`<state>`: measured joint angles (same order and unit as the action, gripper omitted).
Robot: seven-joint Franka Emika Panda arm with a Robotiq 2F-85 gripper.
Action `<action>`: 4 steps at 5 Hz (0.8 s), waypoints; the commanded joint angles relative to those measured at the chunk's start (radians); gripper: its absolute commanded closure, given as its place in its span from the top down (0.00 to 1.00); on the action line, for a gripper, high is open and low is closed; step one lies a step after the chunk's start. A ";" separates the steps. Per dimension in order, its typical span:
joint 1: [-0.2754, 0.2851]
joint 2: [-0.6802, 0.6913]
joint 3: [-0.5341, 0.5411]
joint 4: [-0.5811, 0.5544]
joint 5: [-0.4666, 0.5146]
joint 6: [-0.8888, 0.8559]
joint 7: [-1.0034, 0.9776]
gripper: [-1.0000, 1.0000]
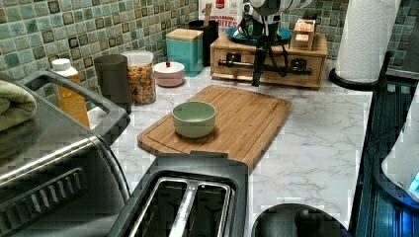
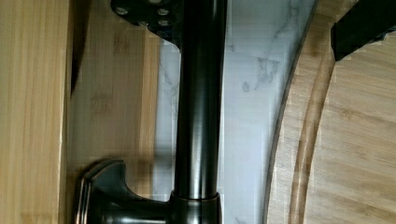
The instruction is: Open the drawer.
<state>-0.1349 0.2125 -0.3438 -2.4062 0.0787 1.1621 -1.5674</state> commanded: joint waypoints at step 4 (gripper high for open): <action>0.320 -0.101 0.212 -0.227 -0.036 -0.020 0.513 1.00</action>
<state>0.0292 0.1241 -0.3052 -2.5273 0.0661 1.1777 -1.0234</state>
